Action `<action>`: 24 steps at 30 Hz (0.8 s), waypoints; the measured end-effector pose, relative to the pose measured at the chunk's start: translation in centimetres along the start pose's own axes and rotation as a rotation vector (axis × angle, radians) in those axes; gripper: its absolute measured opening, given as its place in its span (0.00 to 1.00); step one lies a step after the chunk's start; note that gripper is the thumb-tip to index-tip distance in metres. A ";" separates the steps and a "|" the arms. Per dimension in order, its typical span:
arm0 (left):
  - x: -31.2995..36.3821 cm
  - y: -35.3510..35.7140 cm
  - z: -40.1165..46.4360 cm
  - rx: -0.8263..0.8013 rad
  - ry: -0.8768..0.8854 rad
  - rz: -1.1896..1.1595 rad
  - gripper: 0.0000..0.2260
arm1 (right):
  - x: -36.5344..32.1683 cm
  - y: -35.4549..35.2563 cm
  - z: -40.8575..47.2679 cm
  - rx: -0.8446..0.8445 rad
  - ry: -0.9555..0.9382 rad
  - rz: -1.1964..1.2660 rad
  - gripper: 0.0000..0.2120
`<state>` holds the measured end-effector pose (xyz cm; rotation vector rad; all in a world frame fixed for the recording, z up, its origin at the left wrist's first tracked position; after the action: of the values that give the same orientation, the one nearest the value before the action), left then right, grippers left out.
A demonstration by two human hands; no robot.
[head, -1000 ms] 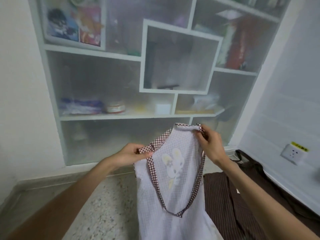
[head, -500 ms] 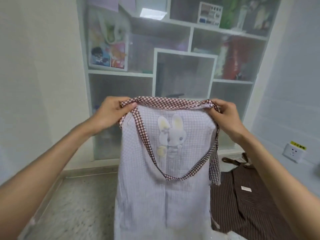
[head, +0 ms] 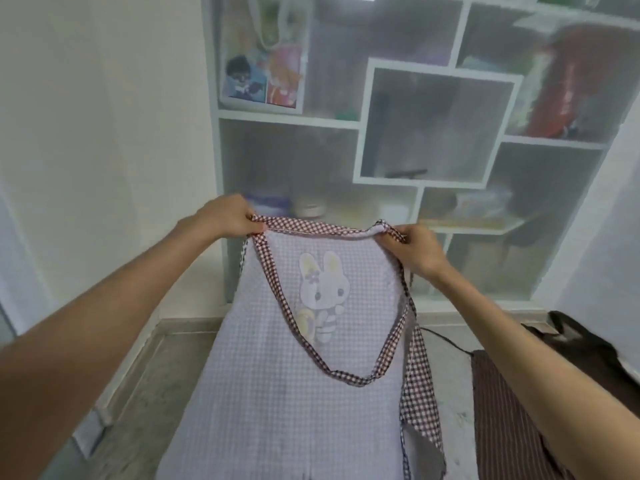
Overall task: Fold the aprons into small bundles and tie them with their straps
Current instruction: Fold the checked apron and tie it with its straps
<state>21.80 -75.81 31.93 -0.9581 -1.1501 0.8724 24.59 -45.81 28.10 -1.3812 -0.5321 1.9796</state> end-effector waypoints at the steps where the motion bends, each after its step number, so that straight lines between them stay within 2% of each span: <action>1: -1.3 1.7 2.1 -0.019 -0.040 0.024 0.15 | 1.3 2.0 1.5 0.001 0.026 -0.049 0.18; 4: -4.8 7.6 7.9 -0.100 -0.185 -0.048 0.16 | 5.4 7.7 4.9 0.029 0.135 -0.199 0.23; 5: -5.4 9.1 9.1 -0.143 -0.220 -0.139 0.15 | 6.3 8.6 5.6 0.035 0.159 -0.245 0.22; 6: -7.9 13.5 13.7 -0.230 -0.278 -0.246 0.13 | 9.9 13.3 9.0 0.010 0.203 -0.246 0.20; 9: -9.8 19.0 16.1 -0.288 -0.342 -0.478 0.08 | 13.2 16.0 9.3 -0.001 0.301 -0.234 0.15; 11: -11.3 23.4 18.3 -0.373 -0.404 -0.537 0.08 | 16.4 19.0 10.4 -0.024 0.350 -0.240 0.12; 14: -13.7 31.0 20.2 -0.464 -0.448 -0.588 0.09 | 21.6 24.0 10.6 -0.064 0.458 -0.251 0.13; 17: -15.6 36.2 20.6 -0.369 -0.434 -0.621 0.10 | 25.6 27.5 10.5 -0.081 0.538 -0.215 0.13; 20: -16.5 39.7 20.3 -0.316 -0.363 -0.637 0.09 | 28.1 30.2 10.1 -0.207 0.610 -0.068 0.11; 22: -16.4 40.8 18.8 -0.236 -0.319 -0.762 0.20 | 28.5 30.9 8.7 -0.328 0.686 0.082 0.20; 23: -16.4 41.2 17.5 -0.170 -0.285 -0.806 0.26 | 28.5 30.7 7.6 -0.357 0.700 0.111 0.22; 24: -16.5 41.6 15.9 -0.105 -0.237 -0.789 0.27 | 28.4 30.2 6.1 -0.348 0.694 0.104 0.21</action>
<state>0.08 -74.01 -10.24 -0.4085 -1.6254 0.2846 3.91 -46.50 -8.31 -2.2107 -0.4869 1.3721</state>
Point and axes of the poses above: each hand's wrist, its own z-axis towards the middle knuckle, its own y-axis out of the palm, x = y × z, the point moved 2 cm from there along z, towards the middle knuckle
